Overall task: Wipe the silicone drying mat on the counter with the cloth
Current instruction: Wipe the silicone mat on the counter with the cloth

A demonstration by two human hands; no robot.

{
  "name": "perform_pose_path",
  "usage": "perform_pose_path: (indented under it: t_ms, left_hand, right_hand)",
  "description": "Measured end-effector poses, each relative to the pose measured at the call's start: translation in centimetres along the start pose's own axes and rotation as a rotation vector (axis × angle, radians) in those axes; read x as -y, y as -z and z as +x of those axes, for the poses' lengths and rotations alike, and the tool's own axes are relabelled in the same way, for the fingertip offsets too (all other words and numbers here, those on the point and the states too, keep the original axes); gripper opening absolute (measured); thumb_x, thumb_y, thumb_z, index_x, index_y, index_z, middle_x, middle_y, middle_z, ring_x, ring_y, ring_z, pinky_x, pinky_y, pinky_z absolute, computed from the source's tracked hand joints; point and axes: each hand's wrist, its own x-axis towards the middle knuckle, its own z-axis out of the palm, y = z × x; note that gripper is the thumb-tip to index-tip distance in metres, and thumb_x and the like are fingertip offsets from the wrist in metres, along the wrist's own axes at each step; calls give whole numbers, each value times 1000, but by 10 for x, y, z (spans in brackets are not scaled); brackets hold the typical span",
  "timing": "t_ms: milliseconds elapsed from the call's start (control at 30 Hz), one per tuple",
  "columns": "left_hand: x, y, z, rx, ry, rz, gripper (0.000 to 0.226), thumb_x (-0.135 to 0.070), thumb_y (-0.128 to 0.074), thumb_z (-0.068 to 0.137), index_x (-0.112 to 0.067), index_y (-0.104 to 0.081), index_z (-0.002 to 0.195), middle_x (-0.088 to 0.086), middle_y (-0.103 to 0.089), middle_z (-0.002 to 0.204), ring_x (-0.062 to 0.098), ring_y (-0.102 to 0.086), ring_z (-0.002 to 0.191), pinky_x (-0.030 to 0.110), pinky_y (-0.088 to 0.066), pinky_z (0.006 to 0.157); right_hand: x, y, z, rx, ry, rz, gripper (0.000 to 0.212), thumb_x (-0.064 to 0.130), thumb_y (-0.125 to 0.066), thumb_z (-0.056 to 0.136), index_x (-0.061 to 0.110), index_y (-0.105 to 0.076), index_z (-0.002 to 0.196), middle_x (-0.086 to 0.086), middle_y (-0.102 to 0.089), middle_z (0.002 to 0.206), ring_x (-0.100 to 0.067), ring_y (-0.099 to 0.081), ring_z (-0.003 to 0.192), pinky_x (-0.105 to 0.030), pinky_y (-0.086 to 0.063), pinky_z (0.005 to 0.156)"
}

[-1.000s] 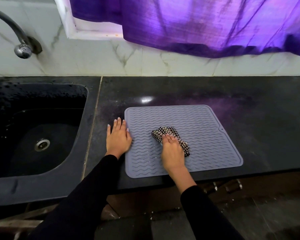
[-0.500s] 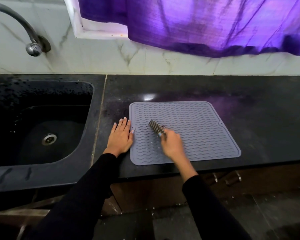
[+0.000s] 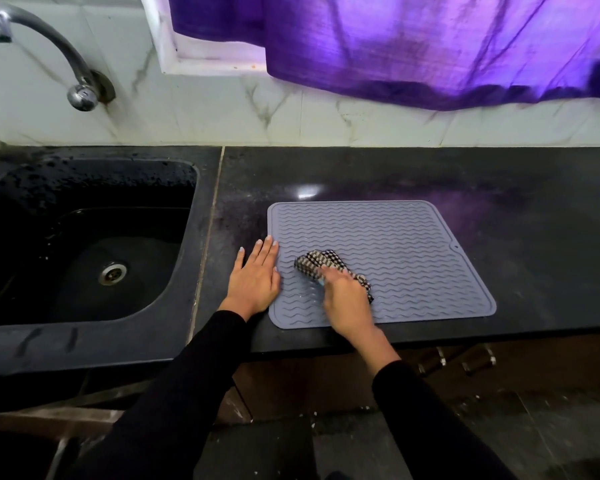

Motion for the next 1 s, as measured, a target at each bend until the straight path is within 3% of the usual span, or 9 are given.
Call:
perform_pose_path:
  t_ms: [100,200,367,433,500,667,833,900,1000]
  left_hand:
    - [-3,2,-1,21,14,-5,84,-45,13,71,-17,-3,149,0,0,158,16,0,145,42,5,116]
    - [-5,4,-7,29,14,18,83,-44,12,72,-17,-1,149,1,2,158,17,1,145,43,5,116]
    - [-7,0,-16,7,24,15,87,-46,14,69,-15,-3,149,2,1,158,17,1,145,44,4,116]
    - [-7,-1,-17,-7,30,12,86,-46,13,70,-15,-6,149,2,-2,158,17,-1,145,43,4,116]
    - [-8,-1,-17,-14,34,13,86,-45,12,70,-15,-6,149,2,-2,158,17,-1,145,42,4,116]
    - [-7,-3,-16,-24,35,15,84,-45,11,72,-16,-7,149,2,-4,158,16,-1,145,42,5,116]
    - [-8,-2,-17,-17,35,5,85,-46,10,71,-16,-8,149,2,-5,158,16,-2,145,43,4,116]
    - [-8,0,-18,-10,35,-11,87,-47,12,70,-16,-7,149,2,-4,158,16,-1,145,43,4,116]
    - [-7,2,-19,8,29,-33,87,-49,14,70,-17,-5,149,2,-2,158,16,0,145,42,5,116]
  right_hand:
    - [-6,21,21,65,-253,358,23,15,-44,96,9,-62,109,-14,-66,95,-26,-59,91,-29,-42,69]
    - [-3,25,24,-81,-427,641,21,15,-45,97,7,-62,105,-13,-64,96,-25,-58,91,-31,-42,74]
    - [28,-9,-11,-43,-148,264,36,8,-42,94,12,-51,129,-10,-61,117,-24,-55,108,-36,-46,96]
    - [30,-30,-25,-5,42,40,49,3,-42,91,7,-37,140,-13,-43,143,-25,-36,135,-33,-16,117]
    - [26,-40,-32,-29,147,-84,60,3,-44,87,0,-26,144,-18,-26,152,-27,-19,144,-34,7,115]
    - [19,-43,-31,41,213,-200,67,9,-45,86,-3,-16,145,-21,-16,154,-30,-9,145,-36,13,112]
    - [16,-22,-20,135,268,-137,63,1,-44,89,7,-20,147,-10,-21,155,-19,-16,145,-26,2,117]
    - [13,-8,-10,206,176,-14,55,1,-44,92,14,-33,144,-8,-38,147,-19,-37,134,-27,-20,114]
    - [7,27,12,311,-242,651,30,5,-43,96,10,-56,122,-12,-59,112,-19,-54,94,-26,-46,72]
